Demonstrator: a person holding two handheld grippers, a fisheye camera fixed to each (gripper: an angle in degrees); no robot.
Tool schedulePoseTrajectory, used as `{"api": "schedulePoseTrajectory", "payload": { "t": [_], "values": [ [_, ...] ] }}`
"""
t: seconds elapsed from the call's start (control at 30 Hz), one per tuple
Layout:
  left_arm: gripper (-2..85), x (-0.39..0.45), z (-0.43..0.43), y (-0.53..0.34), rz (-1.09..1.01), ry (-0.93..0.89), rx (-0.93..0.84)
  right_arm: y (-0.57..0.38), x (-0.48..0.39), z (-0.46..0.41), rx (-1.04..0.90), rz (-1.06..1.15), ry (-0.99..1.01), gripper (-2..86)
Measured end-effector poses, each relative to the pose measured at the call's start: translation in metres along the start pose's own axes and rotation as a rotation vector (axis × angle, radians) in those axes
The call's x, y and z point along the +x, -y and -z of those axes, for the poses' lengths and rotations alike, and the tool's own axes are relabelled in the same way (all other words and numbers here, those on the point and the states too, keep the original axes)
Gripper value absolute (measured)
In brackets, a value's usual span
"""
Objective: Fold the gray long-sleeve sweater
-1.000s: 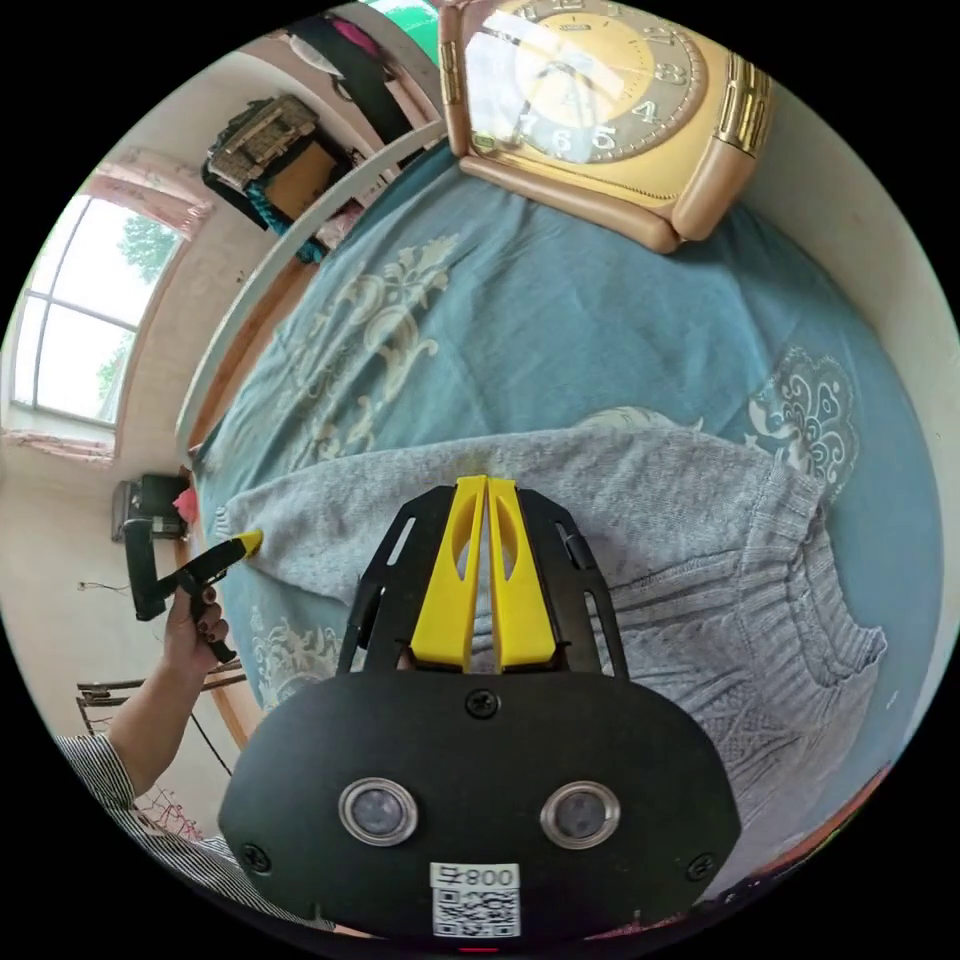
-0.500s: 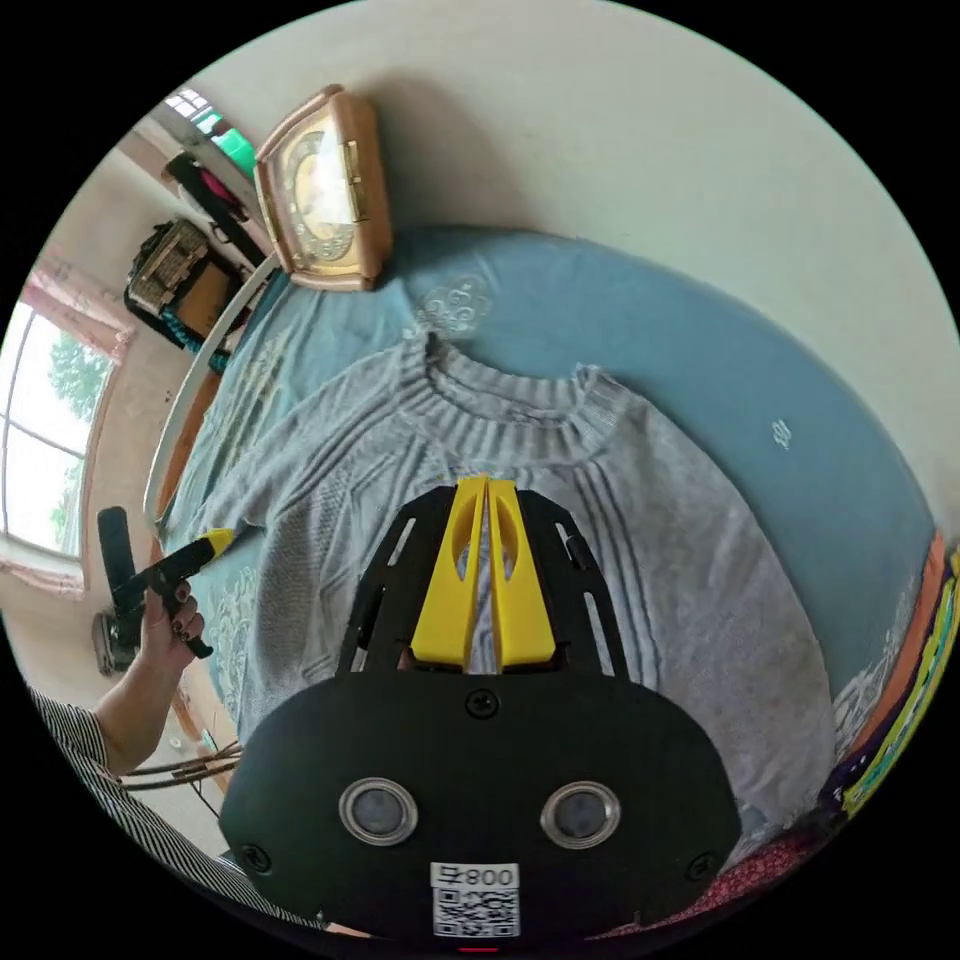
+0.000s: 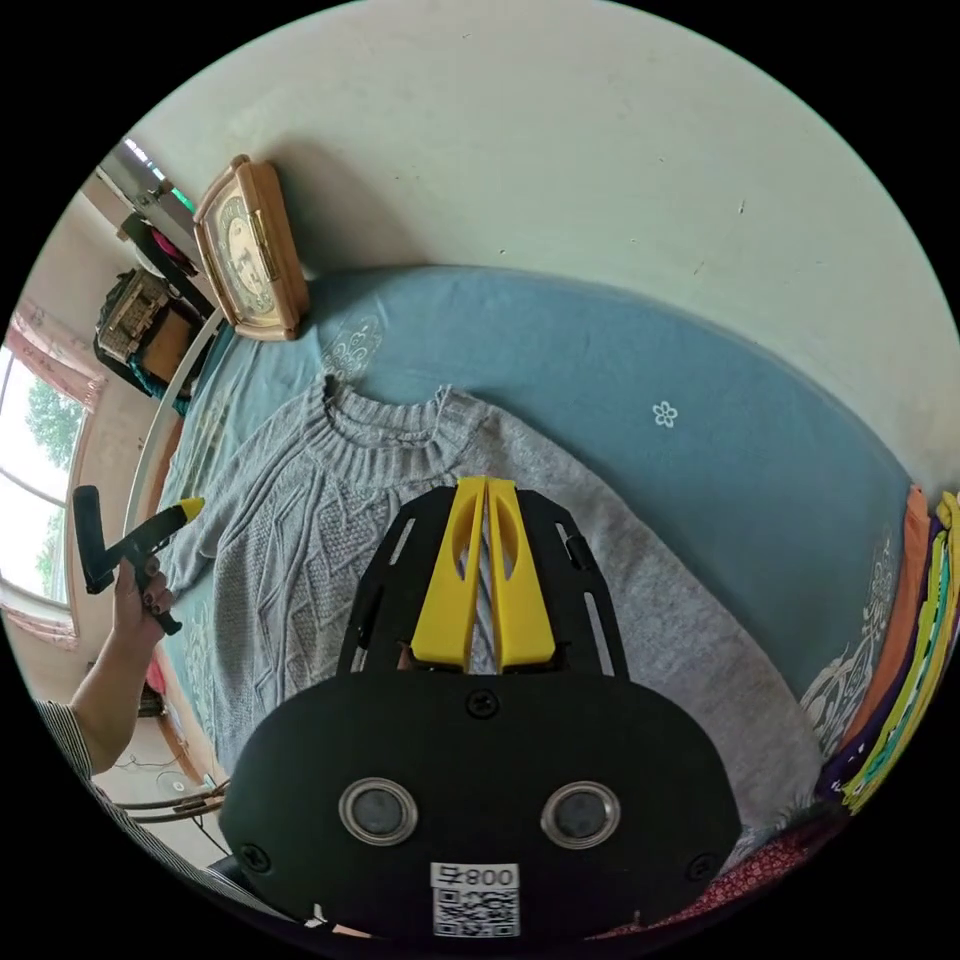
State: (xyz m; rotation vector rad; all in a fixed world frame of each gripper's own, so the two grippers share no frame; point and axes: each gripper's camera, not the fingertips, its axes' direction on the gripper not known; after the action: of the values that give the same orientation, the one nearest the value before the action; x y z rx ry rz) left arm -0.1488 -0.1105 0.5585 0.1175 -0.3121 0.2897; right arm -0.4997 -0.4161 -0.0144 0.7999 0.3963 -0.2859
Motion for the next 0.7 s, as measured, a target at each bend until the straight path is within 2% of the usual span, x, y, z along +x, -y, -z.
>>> {"api": "schedulePoseTrajectory", "payload": {
  "t": [0.03, 0.13, 0.33, 0.5, 0.57, 0.63, 0.7],
  "values": [
    [0.2, 0.006, -0.019, 0.025, -0.004, 0.023, -0.042, 0.001, 0.011, -0.013, -0.043, 0.004, -0.047, 0.0],
    [0.1, 0.014, -0.058, 0.074, 0.0, 0.122, -0.139, 0.0, 0.041, -0.018, -0.016, -0.018, -0.023, 0.0],
    [0.1, 0.049, -0.049, 0.116, -0.067, 0.15, -0.112, -0.03, 0.08, -0.019, 0.007, 0.002, 0.026, 0.0],
    [0.1, 0.07, -0.035, 0.143, -0.103, 0.131, 0.002, -0.067, 0.098, -0.02, 0.072, 0.012, 0.119, 0.0],
    [0.1, 0.07, -0.05, 0.169, -0.087, 0.113, -0.036, -0.071, 0.098, -0.032, 0.055, 0.051, 0.117, 0.0],
    [0.1, 0.067, -0.069, 0.189, -0.068, 0.092, -0.095, -0.071, 0.103, -0.054, 0.02, 0.076, 0.024, 0.0],
    [0.1, 0.066, -0.081, 0.204, -0.079, 0.148, -0.131, -0.073, 0.117, -0.065, 0.01, 0.079, 0.037, 0.0]
  ]
}}
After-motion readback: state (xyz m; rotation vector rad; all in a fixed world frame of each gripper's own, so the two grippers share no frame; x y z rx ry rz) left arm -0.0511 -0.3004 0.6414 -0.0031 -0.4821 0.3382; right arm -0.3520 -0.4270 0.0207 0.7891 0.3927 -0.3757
